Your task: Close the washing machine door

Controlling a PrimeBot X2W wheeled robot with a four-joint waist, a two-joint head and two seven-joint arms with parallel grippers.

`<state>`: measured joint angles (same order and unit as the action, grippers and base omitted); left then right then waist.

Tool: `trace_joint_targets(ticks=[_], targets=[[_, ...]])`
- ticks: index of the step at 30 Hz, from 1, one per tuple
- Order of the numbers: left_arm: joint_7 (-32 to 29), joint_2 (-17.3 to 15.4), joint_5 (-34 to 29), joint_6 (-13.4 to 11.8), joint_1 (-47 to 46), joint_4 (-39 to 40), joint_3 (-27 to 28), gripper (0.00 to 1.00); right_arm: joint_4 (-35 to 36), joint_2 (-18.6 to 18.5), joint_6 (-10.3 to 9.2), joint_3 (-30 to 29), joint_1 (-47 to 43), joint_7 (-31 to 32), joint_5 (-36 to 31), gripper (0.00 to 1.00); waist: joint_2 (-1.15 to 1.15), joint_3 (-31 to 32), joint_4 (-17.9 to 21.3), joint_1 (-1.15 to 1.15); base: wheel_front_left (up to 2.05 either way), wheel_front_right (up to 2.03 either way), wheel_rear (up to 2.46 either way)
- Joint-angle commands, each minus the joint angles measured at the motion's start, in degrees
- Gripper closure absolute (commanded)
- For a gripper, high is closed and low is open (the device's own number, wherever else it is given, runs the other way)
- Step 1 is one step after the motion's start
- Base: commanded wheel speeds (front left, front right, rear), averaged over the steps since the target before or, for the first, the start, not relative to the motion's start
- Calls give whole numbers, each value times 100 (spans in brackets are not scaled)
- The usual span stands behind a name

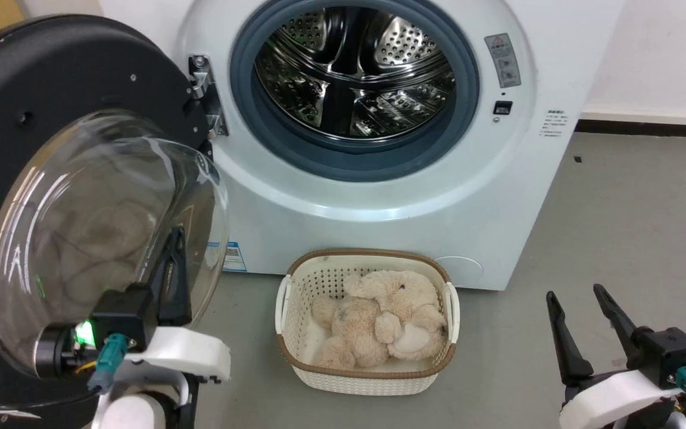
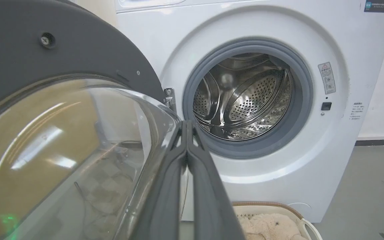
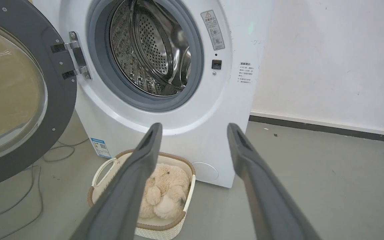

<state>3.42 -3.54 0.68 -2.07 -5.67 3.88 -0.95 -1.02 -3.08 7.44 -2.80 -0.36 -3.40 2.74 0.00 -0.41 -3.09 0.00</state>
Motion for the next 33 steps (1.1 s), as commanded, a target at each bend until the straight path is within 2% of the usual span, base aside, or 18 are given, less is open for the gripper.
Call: trace_joint_targets(ticks=[1,19,27,33], targets=[[59,-44,49,5,-162,89,26,100,-10,5,1,-30,-16,-63,79,0,0,-3,-59,0,0,0,0],[275,-93,478,425,-1254,326,701,100,-86,8,2,-219,-1,-278,176,0,0,-122,-771,0,0,0,0],[370,-252,721,536,-1719,371,987,100,-146,10,2,-309,11,-374,197,0,0,-201,-1087,0,0,0,0],[442,-500,1055,581,-1956,292,1274,100,-200,11,2,-378,-4,-445,243,0,0,-234,-1290,0,0,0,0]])
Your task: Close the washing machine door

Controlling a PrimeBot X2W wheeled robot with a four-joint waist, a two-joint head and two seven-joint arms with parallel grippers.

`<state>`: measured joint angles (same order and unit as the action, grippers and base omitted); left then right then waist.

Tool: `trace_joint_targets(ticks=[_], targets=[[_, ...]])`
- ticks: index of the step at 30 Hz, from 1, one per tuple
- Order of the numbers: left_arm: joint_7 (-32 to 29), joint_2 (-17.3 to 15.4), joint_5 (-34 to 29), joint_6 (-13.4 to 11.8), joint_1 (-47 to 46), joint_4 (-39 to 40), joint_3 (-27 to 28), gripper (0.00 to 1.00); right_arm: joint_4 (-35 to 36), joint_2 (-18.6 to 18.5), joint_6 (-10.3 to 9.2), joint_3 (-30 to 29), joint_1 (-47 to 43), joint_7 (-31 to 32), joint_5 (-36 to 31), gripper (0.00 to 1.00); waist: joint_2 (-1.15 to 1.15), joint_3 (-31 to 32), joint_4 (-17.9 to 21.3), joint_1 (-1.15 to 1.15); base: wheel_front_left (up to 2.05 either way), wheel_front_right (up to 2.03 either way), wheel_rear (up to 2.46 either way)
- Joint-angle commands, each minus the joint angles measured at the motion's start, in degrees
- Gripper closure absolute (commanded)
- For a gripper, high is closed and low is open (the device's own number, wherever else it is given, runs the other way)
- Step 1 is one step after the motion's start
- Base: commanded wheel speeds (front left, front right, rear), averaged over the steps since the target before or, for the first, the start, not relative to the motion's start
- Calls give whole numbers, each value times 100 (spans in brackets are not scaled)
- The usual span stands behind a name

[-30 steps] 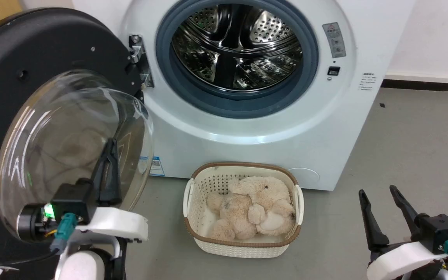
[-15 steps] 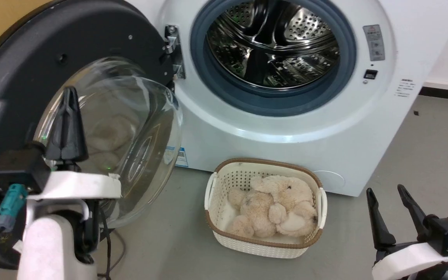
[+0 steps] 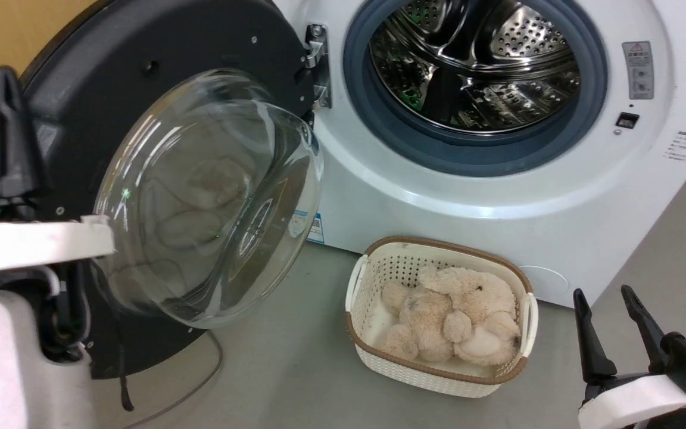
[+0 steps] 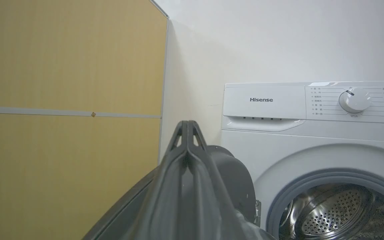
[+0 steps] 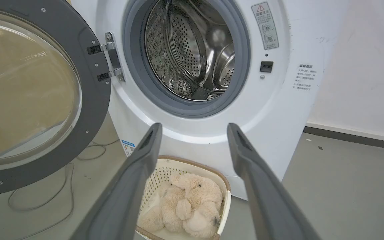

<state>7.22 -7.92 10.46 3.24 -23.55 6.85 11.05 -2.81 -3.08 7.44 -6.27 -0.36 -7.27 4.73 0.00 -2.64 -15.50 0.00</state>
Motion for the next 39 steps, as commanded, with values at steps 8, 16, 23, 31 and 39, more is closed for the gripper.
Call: trace_joint_targets(ticks=[8,16,23,31,39], targets=[[34,-432,735,96,-346,-276,467,100,-89,12,3,-100,-14,-142,90,0,0,-45,-238,0,0,0,0],[-226,-622,1743,138,-555,-794,1175,100,-153,13,3,-184,12,-238,86,0,0,-145,-449,0,0,0,0],[-645,-659,2659,179,-634,-1511,1688,100,-202,14,3,-279,30,-322,73,0,0,-242,-620,0,0,0,0],[-1475,-810,3857,248,-626,-2658,2153,100,-267,16,4,-363,73,-441,55,0,0,-386,-746,0,0,0,0],[-2240,-740,4864,301,-383,-2720,1777,100,-305,17,4,-432,128,-537,33,0,0,-540,-829,0,0,0,0]])
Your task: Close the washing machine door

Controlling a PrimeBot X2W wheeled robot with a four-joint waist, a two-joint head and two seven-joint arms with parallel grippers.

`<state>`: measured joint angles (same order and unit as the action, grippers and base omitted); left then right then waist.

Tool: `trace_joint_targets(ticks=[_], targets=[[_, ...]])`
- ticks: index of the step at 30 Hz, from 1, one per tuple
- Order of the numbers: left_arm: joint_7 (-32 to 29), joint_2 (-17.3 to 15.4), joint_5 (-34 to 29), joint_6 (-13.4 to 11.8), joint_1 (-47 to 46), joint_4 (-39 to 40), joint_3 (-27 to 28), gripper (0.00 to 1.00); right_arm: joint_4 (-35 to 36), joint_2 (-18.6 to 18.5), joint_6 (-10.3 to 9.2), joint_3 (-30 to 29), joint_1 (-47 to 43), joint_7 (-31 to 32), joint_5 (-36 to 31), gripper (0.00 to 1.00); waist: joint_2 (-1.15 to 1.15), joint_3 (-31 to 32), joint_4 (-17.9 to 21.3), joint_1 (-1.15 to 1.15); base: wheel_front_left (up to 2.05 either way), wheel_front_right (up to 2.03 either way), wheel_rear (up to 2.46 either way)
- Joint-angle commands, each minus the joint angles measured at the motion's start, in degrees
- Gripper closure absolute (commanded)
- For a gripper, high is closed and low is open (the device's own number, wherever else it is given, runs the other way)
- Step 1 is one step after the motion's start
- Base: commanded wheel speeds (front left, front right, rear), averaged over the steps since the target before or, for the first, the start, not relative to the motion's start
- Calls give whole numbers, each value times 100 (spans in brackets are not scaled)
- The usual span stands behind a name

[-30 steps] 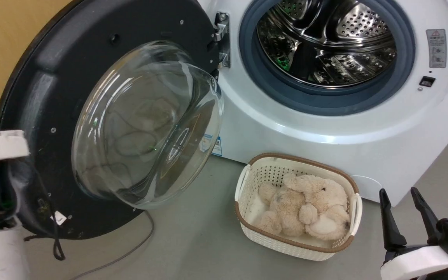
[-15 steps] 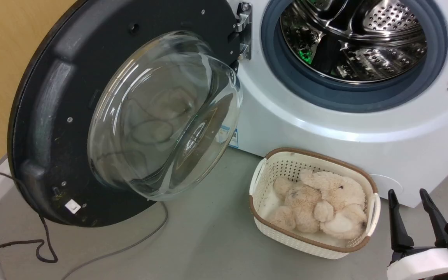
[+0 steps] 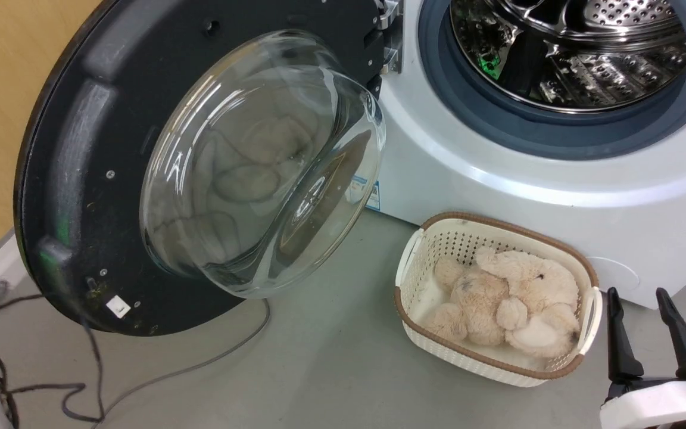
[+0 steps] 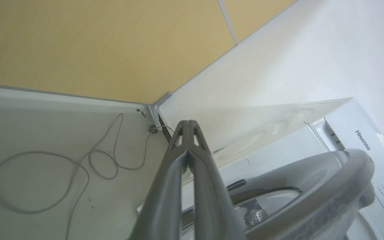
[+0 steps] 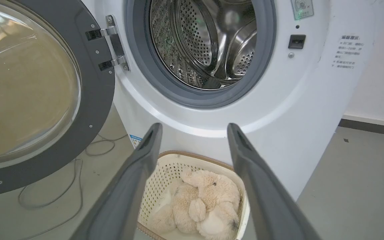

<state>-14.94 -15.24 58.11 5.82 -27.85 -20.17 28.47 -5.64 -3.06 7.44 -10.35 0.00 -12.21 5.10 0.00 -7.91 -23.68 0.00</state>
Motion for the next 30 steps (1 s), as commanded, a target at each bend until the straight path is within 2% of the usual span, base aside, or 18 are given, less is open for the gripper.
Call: trace_joint_targets(ticks=[1,11,19,24,30], targets=[[-146,-3,253,49,117,29,-34,100,-28,15,4,-30,96,-54,-3,0,0,-29,-22,0,0,0,0],[-770,-43,1413,112,806,480,-601,100,-107,17,4,-172,156,-174,44,0,0,-168,-191,0,0,0,0],[-1386,-75,2249,162,1489,1638,-1552,100,-201,18,4,-252,176,-269,142,0,0,-188,-369,0,0,0,0],[-1534,-17,2394,167,2007,2653,-2377,100,-226,18,5,-280,195,-279,156,0,0,-175,-373,0,0,0,0],[-1437,60,2309,167,2289,3329,-3406,100,-257,18,5,-229,239,-279,164,0,0,-107,-197,0,0,0,0]])
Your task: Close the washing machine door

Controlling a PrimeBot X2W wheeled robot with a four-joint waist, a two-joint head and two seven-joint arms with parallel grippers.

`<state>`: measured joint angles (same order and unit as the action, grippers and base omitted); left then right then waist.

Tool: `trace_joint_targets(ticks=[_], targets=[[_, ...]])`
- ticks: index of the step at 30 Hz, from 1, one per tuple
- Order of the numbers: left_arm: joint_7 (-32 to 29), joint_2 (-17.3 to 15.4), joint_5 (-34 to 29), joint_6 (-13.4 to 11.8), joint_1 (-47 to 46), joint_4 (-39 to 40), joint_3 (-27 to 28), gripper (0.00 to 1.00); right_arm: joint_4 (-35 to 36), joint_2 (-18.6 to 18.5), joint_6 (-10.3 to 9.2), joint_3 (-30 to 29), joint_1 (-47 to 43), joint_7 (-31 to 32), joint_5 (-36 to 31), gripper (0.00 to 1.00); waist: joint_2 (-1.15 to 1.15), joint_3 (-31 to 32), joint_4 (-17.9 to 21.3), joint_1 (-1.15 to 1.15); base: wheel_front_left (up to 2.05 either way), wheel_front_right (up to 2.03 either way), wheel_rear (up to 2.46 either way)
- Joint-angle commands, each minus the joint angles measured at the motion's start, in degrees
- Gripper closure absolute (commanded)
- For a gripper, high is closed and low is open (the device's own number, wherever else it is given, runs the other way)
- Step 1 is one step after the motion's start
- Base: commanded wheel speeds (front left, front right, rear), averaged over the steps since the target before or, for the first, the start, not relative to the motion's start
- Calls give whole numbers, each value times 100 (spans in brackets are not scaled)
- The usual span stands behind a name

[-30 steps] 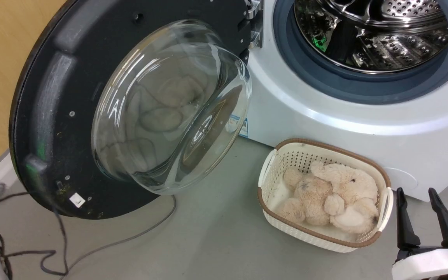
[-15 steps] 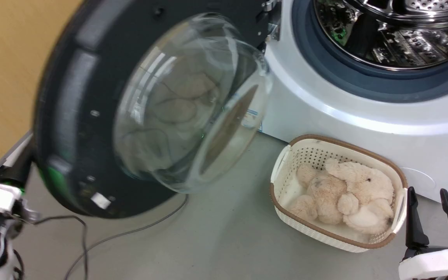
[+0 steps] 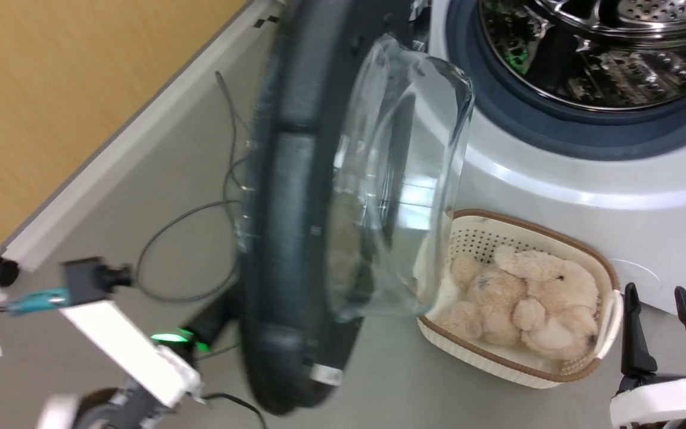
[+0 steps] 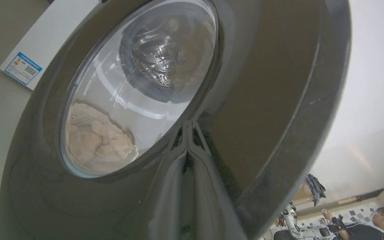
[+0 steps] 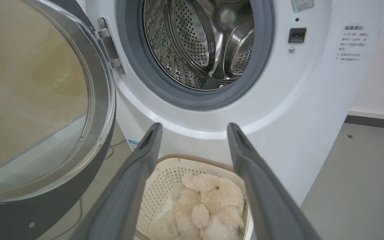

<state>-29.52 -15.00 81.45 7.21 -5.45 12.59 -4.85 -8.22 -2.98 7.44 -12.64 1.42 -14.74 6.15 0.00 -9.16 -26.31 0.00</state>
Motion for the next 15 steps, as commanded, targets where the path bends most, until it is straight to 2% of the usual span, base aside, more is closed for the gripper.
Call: trace_joint_targets(ticks=[1,9,15], targets=[[59,40,-34,27,46,121,-225,100,6,11,5,8,112,-26,60,0,0,26,121,0,0,0,0],[526,191,-74,27,-270,284,-1366,100,17,11,5,56,162,-26,57,0,0,67,720,0,0,0,0],[1294,352,-373,27,-626,-166,-2065,100,18,11,5,93,222,-26,92,0,0,19,1348,0,0,0,0]])
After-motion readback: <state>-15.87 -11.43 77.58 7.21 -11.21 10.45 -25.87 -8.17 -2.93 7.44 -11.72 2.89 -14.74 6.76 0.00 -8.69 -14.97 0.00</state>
